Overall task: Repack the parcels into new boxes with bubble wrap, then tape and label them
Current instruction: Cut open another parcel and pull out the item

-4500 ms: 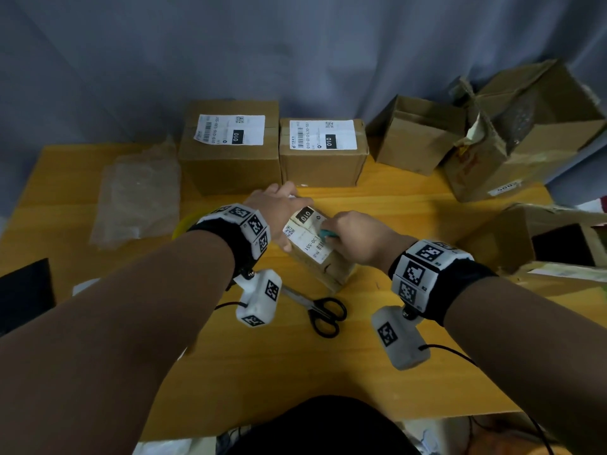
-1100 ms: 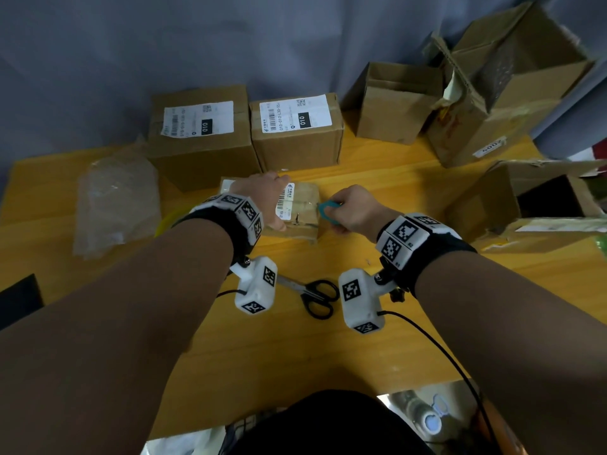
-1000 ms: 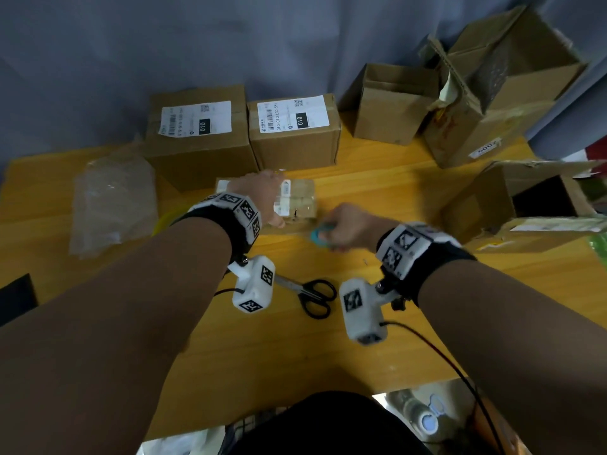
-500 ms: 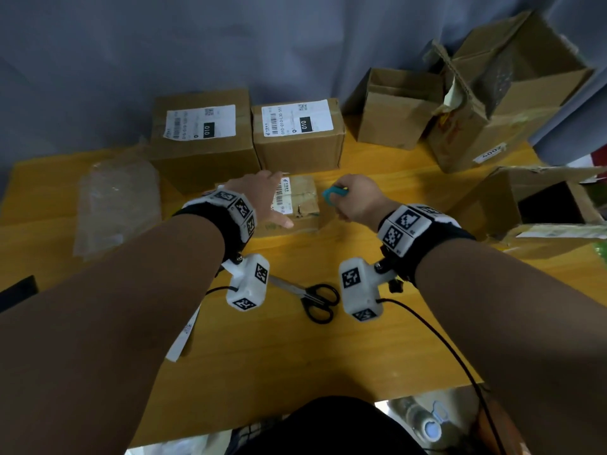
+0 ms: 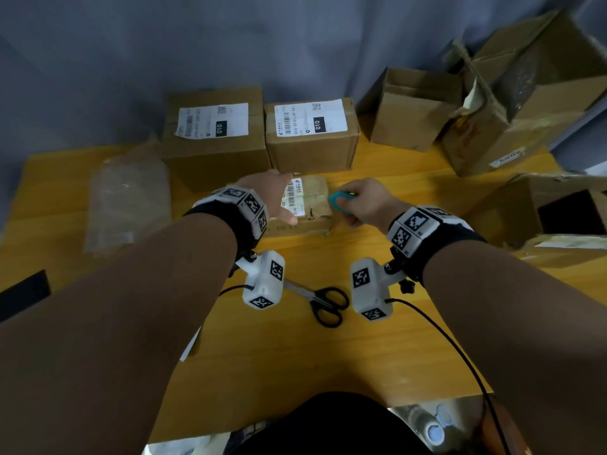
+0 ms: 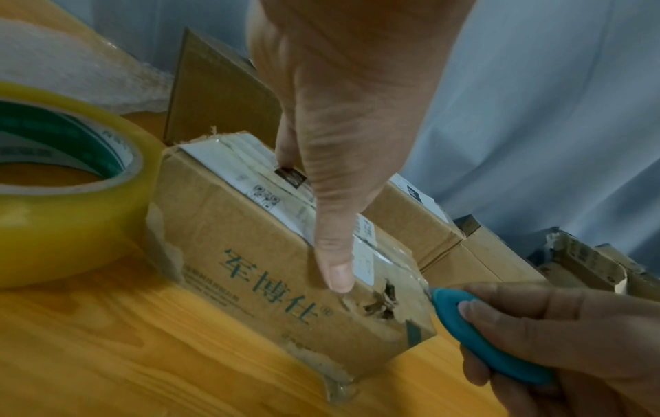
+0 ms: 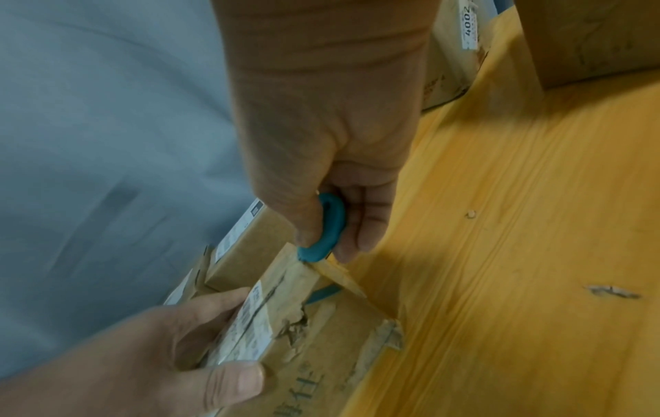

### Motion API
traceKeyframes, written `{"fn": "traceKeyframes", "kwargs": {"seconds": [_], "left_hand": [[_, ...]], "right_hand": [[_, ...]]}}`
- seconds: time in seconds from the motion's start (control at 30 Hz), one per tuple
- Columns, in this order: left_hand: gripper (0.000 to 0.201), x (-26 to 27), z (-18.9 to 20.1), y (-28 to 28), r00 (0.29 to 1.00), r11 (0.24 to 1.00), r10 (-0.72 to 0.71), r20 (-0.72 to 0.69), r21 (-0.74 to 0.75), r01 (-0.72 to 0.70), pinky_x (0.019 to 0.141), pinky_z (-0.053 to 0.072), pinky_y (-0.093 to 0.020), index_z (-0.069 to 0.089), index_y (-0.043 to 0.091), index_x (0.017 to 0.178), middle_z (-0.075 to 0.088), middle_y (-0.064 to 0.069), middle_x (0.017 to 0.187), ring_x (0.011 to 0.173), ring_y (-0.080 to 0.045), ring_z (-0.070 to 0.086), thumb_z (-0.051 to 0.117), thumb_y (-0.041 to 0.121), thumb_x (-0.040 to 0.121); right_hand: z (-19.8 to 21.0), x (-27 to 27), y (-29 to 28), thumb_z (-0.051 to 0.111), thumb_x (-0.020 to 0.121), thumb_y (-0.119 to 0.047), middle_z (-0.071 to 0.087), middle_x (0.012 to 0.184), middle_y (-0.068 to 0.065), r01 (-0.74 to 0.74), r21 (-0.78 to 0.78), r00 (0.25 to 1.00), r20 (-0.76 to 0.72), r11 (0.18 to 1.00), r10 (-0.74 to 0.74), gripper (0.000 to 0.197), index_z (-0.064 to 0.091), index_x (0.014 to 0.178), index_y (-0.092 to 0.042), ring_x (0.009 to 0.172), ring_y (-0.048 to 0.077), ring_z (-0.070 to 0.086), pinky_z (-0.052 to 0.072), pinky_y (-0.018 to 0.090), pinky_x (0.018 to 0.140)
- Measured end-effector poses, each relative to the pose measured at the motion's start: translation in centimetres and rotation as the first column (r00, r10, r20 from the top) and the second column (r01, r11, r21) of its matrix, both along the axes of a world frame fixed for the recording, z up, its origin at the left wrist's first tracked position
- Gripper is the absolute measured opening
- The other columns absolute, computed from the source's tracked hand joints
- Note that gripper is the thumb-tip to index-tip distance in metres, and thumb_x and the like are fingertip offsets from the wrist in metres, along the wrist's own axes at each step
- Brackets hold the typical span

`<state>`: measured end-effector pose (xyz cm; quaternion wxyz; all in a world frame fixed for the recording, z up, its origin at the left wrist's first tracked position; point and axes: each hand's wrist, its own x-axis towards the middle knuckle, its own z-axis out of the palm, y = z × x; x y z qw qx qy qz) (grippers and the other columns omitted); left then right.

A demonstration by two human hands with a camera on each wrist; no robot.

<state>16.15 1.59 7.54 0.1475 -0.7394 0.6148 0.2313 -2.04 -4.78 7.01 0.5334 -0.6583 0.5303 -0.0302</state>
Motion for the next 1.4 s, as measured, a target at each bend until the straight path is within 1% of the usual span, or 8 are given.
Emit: {"fn": "traceKeyframes", "kwargs": {"seconds": [0.37, 0.47, 0.57, 0.67, 0.73, 0.97, 1.2, 1.4], "left_hand": [[0.098, 0.2, 0.2, 0.2, 0.990, 0.997, -0.061, 0.129, -0.042, 0.067, 0.085, 0.046, -0.037, 0.021, 0.021, 0.149, 0.039, -0.004, 0.145, 0.126, -0.024, 0.045, 0.059, 0.070, 0.074], [0.095, 0.5, 0.2, -0.1, 0.982, 0.991, -0.105, 0.159, -0.062, 0.117, 0.081, 0.045, -0.036, 0.031, 0.020, 0.146, 0.045, -0.005, 0.137, 0.121, -0.025, 0.047, 0.051, 0.077, 0.072], [0.079, 1.4, 0.2, -0.3, 0.996, 0.995, -0.076, 0.036, -0.067, 0.079, 0.093, 0.042, -0.039, 0.042, 0.015, 0.140, 0.047, -0.011, 0.133, 0.120, -0.028, 0.044, 0.051, 0.067, 0.081], [0.071, 2.0, -0.2, 0.1, 0.998, 0.997, -0.009, -0.068, -0.072, 0.004, 0.093, 0.042, -0.035, 0.047, 0.012, 0.137, 0.050, -0.012, 0.129, 0.116, -0.026, 0.049, 0.059, 0.057, 0.084], [0.072, 2.3, -0.6, 0.4, 0.991, 0.995, 0.049, -0.123, -0.083, -0.059, 0.085, 0.043, -0.030, 0.047, 0.013, 0.137, 0.051, -0.008, 0.125, 0.110, -0.023, 0.053, 0.061, 0.057, 0.082], [0.066, 2.0, -0.4, 0.3, 0.998, 0.993, -0.036, -0.059, -0.111, 0.029, 0.093, 0.043, -0.034, 0.042, 0.012, 0.139, 0.051, -0.007, 0.136, 0.119, -0.024, 0.052, 0.057, 0.051, 0.088], [0.041, 1.2, 0.4, -0.6, 0.939, 0.957, -0.282, 0.196, -0.008, 0.290, 0.056, 0.039, -0.030, 0.050, 0.007, 0.118, 0.055, -0.002, 0.087, 0.073, -0.020, 0.051, 0.043, 0.042, 0.097], [0.050, 0.4, -0.2, -1.4, 0.933, 0.958, -0.282, 0.226, 0.006, 0.288, 0.045, 0.028, -0.026, 0.056, 0.007, 0.107, 0.043, 0.003, 0.067, 0.068, -0.018, 0.050, 0.041, 0.053, 0.094]], "right_hand": [[-2.0, -1.9, 0.2, 0.029, 0.105, -0.019, 0.056, 0.112, 0.016, -0.306, -0.041, 0.876, -0.404, 0.951, 0.264, 0.037, 0.048, 0.133, -0.003, 0.064, 0.016, 0.045, 0.037, 0.026, 0.053], [-3.2, -1.8, 0.4, 0.032, 0.104, -0.017, 0.054, 0.127, 0.018, -0.267, -0.054, 0.894, -0.387, 0.962, 0.226, 0.040, 0.037, 0.143, -0.009, 0.071, 0.020, 0.051, 0.043, 0.030, 0.057], [-3.7, -1.8, -0.1, 0.041, 0.102, -0.028, 0.054, 0.130, 0.014, -0.162, -0.073, 0.929, -0.348, 0.984, 0.127, 0.049, 0.029, 0.148, -0.015, 0.078, 0.021, 0.058, 0.049, 0.031, 0.059], [-3.2, -1.0, -0.4, 0.042, 0.100, -0.041, 0.046, 0.139, 0.013, -0.195, -0.189, 0.938, -0.322, 0.963, 0.126, 0.052, 0.038, 0.143, -0.012, 0.117, 0.029, 0.053, 0.047, 0.039, 0.093], [-2.2, 0.2, -0.2, 0.047, 0.096, -0.047, 0.052, 0.134, 0.012, -0.116, -0.185, 0.984, -0.153, 0.976, 0.088, 0.057, 0.044, 0.138, -0.010, 0.120, 0.029, 0.051, 0.043, 0.040, 0.100], [-2.6, 3.9, 1.0, 0.056, 0.090, -0.028, 0.058, 0.119, 0.013, -0.048, -0.049, 0.990, -0.137, 0.998, 0.041, 0.040, 0.046, 0.122, -0.006, 0.102, 0.027, 0.057, 0.051, 0.039, 0.084], [-2.7, 3.6, 0.0, 0.070, 0.083, -0.029, 0.061, 0.107, 0.008, -0.054, -0.019, 0.990, -0.134, 0.998, 0.051, 0.039, 0.045, 0.106, -0.011, 0.100, 0.024, 0.059, 0.045, 0.030, 0.074], [-2.6, 4.0, -0.2, 0.073, 0.078, -0.024, 0.059, 0.095, 0.005, -0.003, 0.017, 0.990, -0.144, 1.000, 0.006, 0.038, 0.047, 0.103, -0.010, 0.083, 0.019, 0.056, 0.041, 0.028, 0.059]]}}
